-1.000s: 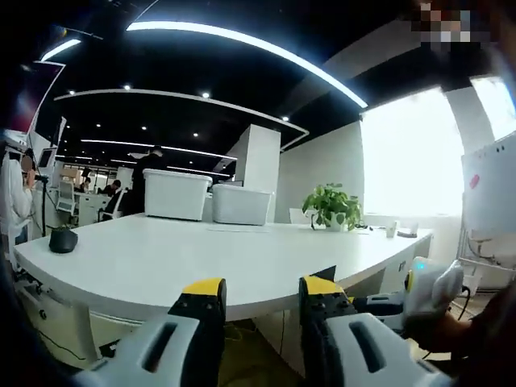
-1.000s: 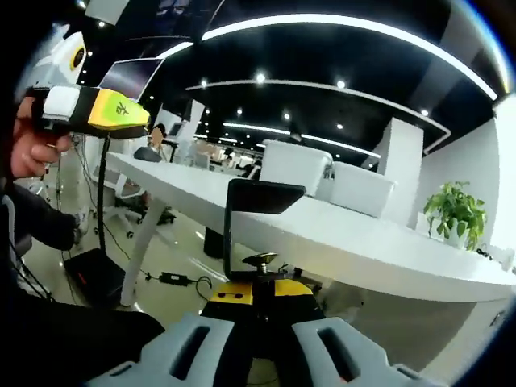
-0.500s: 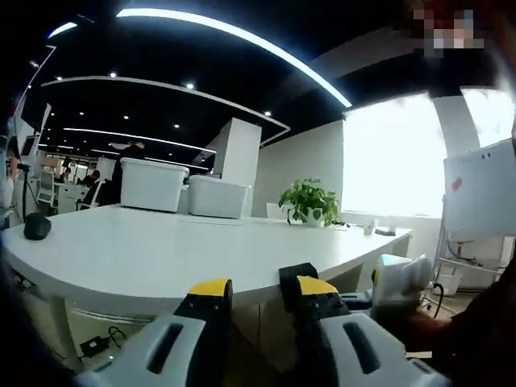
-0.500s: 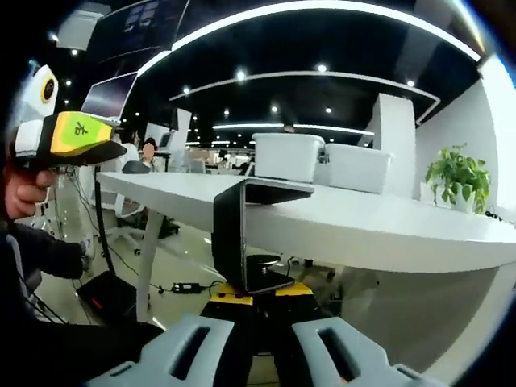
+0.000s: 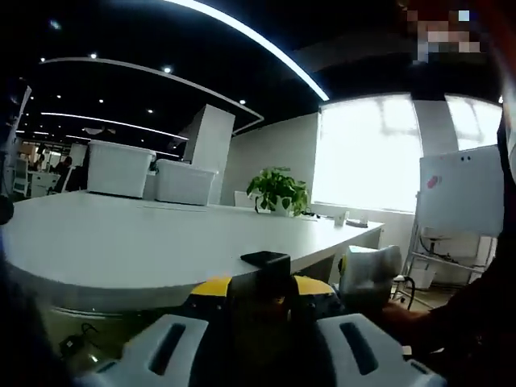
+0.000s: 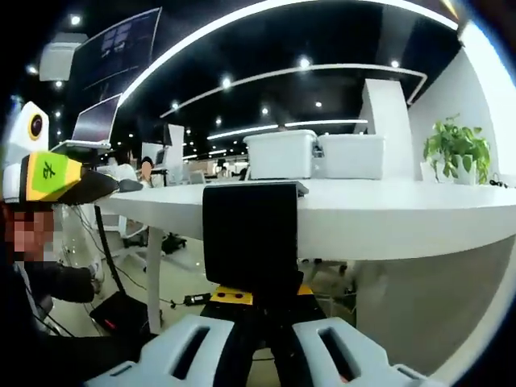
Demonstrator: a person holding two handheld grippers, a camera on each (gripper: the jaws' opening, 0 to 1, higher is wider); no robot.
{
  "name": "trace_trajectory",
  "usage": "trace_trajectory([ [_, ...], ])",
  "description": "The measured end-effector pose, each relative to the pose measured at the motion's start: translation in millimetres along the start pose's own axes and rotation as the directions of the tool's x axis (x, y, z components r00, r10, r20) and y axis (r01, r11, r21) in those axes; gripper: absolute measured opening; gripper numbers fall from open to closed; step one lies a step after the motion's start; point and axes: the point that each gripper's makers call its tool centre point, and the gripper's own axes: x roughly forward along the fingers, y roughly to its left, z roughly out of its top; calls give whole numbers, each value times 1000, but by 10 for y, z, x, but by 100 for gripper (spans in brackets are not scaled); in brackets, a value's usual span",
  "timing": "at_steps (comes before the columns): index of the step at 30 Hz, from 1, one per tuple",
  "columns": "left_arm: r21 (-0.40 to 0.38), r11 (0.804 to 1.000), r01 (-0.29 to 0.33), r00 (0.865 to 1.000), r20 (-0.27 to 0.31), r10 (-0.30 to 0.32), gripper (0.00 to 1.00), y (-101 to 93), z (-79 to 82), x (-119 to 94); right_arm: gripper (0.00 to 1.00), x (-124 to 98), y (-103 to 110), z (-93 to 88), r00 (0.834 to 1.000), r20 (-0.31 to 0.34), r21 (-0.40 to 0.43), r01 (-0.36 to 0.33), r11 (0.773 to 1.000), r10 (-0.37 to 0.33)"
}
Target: Clamp the fixed fixture on the desktop, loosen the retaining clip, secure it to the edge of the desk, and tighten the retaining clip.
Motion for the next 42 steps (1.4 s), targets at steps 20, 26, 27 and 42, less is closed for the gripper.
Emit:
trace_trajectory([
  [20, 16, 989, 147, 988, -48, -146, 17, -303, -177, 431, 4, 80, -62, -53, 1000, 11, 16, 14, 1000, -14],
  [26, 37, 989, 146, 989, -41, -144, 15, -200, -259, 628, 4, 76, -72, -54, 1000, 11, 20, 19, 1000, -20],
  [27, 45, 988, 147, 988, -46, -145, 15, -206, -288, 663, 4, 76, -74, -54, 1000, 10, 21, 21, 1000, -21],
  [42, 148, 984, 99, 995, -32, -95, 2, -102, -301, 787, 22, 56, -182, -30, 996, 60, -7, 70, 998, -70],
])
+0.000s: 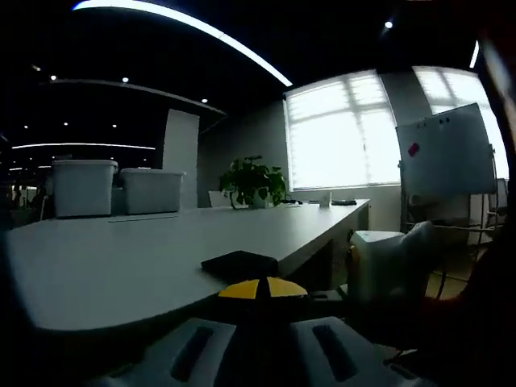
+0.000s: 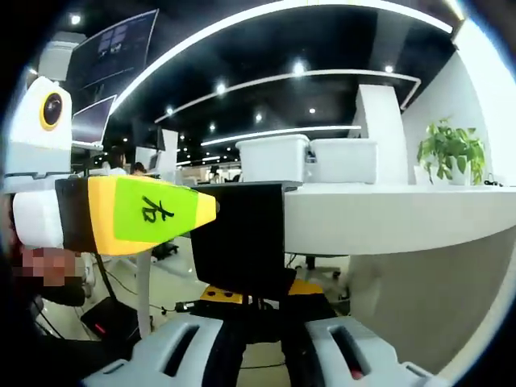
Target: Clamp the fixed fixture on the desktop, loosen the retaining clip, secure it to the edge of the desk, and tighten the retaining clip.
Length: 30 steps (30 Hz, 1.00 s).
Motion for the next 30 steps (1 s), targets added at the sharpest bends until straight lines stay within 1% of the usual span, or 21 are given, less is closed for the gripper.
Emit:
trace_trajectory([
  [2, -39, 999, 6, 1000, 8, -6, 2, 4, 25, 7, 28, -102, -53, 8, 998, 38, 19, 58, 998, -59],
  [3, -42, 999, 9, 1000, 15, -8, 2, 3, 39, 8, 30, -138, -38, -15, 997, 43, -2, 70, 998, -69],
  [5, -39, 999, 12, 1000, 17, -11, 2, -4, 44, 18, 36, -170, -32, -61, 992, 49, -61, 123, 991, -120],
  [6, -32, 999, 14, 1000, 20, -13, 2, -7, 45, 22, 44, -166, -10, -85, 989, 56, -53, 141, 989, -138],
  [7, -30, 999, 16, 1000, 23, -15, 2, -12, 45, 27, 49, -155, 13, -129, 986, 48, -19, 159, 987, -158],
  [8, -32, 999, 17, 1000, 25, -16, 2, -13, 46, 29, 52, -146, 36, -168, 986, 36, -2, 165, 986, -165],
  [9, -39, 999, 18, 1000, 26, -17, 2, -15, 47, 33, 52, -123, 70, -214, 986, 24, -2, 168, 986, -168],
  [10, -42, 999, 19, 999, 27, -18, 2, -17, 48, 33, 50, -102, 89, -281, 983, 7, -40, 184, 982, -184],
  [12, -42, 999, 20, 999, 26, -18, 2, -22, 53, 33, 50, -49, 112, -336, 980, 9, -103, 198, 975, -198],
  [13, -38, 999, 20, 1000, 25, -19, 1, -24, 53, 33, 50, -12, 124, -374, 980, -3, -100, 198, 975, -200],
  [15, -35, 999, 20, 1000, 24, -19, 1, -26, 53, 34, 50, 33, 84, -385, 976, -12, -57, 214, 975, -215],
  [19, -33, 999, 19, 1000, 24, -18, 2, -26, 52, 35, 48, 113, 38, -367, 972, -3, -72, 233, 970, -233],
  [20, -32, 999, 20, 1000, 24, -20, 2, -31, 53, 36, 46, 120, 33, -364, 972, -5, -67, 233, 970, -234],
  [22, -27, 999, 23, 1000, 23, -22, 2, -34, 53, 37, 38, 124, 45, -375, 973, -14, -61, 231, 971, -232],
  [24, -25, 999, 24, 999, 21, -24, 2, -38, 54, 38, 30, 114, 43, -391, 972, -21, -96, 231, 968, -234],
  [27, -24, 999, 25, 999, 21, -25, 2, -46, 51, 37, 26, 99, 3, -384, 971, -20, -107, 235, 966, -238],
  [30, -28, 999, 30, 999, 18, -30, 1, -49, 50, 36, 26, 97, 13, -391, 977, -31, -98, 208, 973, -212],
])
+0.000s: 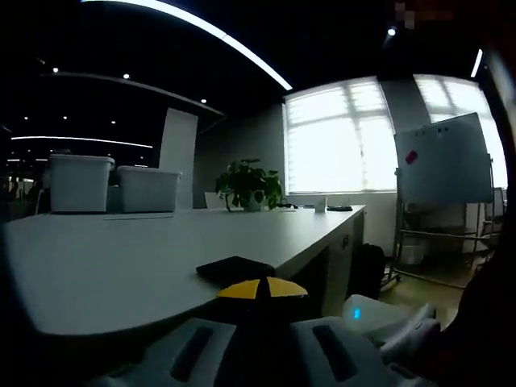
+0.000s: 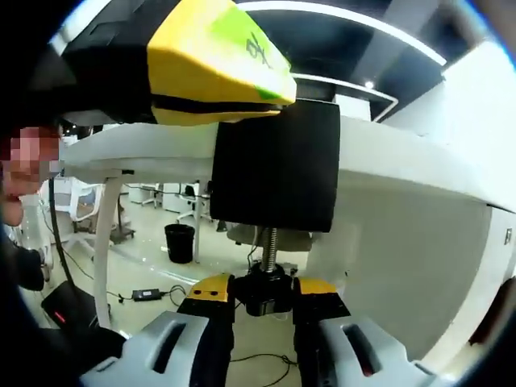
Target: Clamp the fixed fixture on the desktop, loosen the retaining clip, secure it to the edge of the desk, and tighten the retaining clip.
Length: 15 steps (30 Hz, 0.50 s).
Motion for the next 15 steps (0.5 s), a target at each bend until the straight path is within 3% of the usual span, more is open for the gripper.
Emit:
trace_trajectory([
  [2, 5, 1000, -1, 1000, -2, 1, 1, -3, -5, 1, 25, 10, 8, -5, 999, -9, 8, -36, 999, 36],
  [5, 15, 1000, 0, 1000, -9, 0, 1, -9, -7, 5, 25, 11, 60, -2, 990, -7, 7, -143, 990, 143],
  [8, 17, 1000, 1, 1000, -14, -1, 1, -11, -7, 4, 25, 12, 101, 3, 959, 2, -23, -284, 958, 285],
  [10, 15, 1000, 0, 1000, -13, 0, 1, -11, -6, 3, 25, 7, 146, 8, 924, 15, -6, -383, 924, 383],
  [15, 10, 1000, -2, 1000, -12, 2, 1, 8, -7, 0, 25, -36, 234, 22, 807, 23, -24, -590, 807, 591],
])
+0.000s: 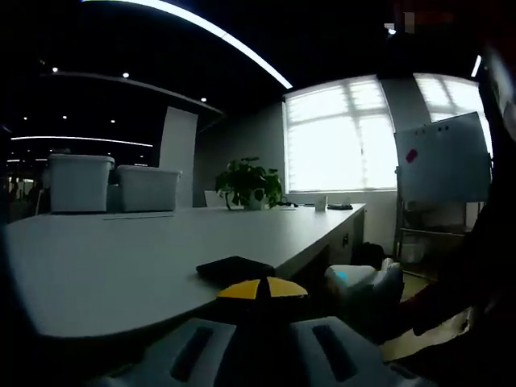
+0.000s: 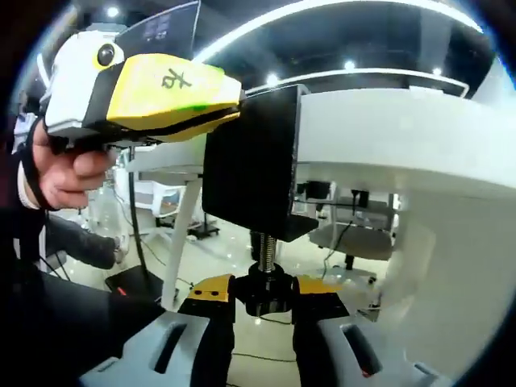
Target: Clamp the fixed fixture on the desktop, loosen the retaining clip, secure it to the edge of the desk, and tighten the retaining clip.
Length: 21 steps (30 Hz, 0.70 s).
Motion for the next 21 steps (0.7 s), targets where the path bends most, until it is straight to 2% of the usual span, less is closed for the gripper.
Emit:
trace_trajectory([
  [2, 0, 1000, -1, 1000, -3, 1, 1, -1, 0, 3, 25, -1, 26, 9, 996, 14, -13, -85, 996, 85],
  [5, -8, 1000, -3, 1000, 0, 3, 1, 1, -1, 6, 25, -6, 61, 26, 983, 40, -60, -175, 983, 177],
  [8, -10, 1000, -8, 1000, 1, 8, 1, 4, -6, 8, 25, -5, 69, 25, 979, 49, -51, -196, 979, 199],
  [12, -18, 1000, -11, 1000, -1, 11, 1, 10, -9, 13, 25, -12, 84, 32, 980, 59, -43, -188, 981, 190],
  [14, -19, 1000, -8, 1000, -2, 8, 1, 9, -13, 23, 27, -16, 49, 12, 987, 35, -46, -154, 987, 156],
  [15, -18, 1000, -6, 1000, -2, 6, 1, 7, -14, 29, 31, -19, 2, 30, 992, 30, -98, -117, 988, 121],
  [17, -12, 1000, -3, 1000, -2, 3, 1, 4, -14, 37, 43, -38, -55, 122, 997, 77, -122, -19, 992, 29],
  [19, -14, 1000, -2, 1000, -1, 2, 1, 5, -13, 41, 50, -54, -62, 153, 996, 86, -100, 45, 994, -36],
  [21, -10, 1000, -2, 1000, 3, 2, 1, 3, -12, 44, 49, -81, -124, 204, 986, 111, -39, 129, 991, -124],
])
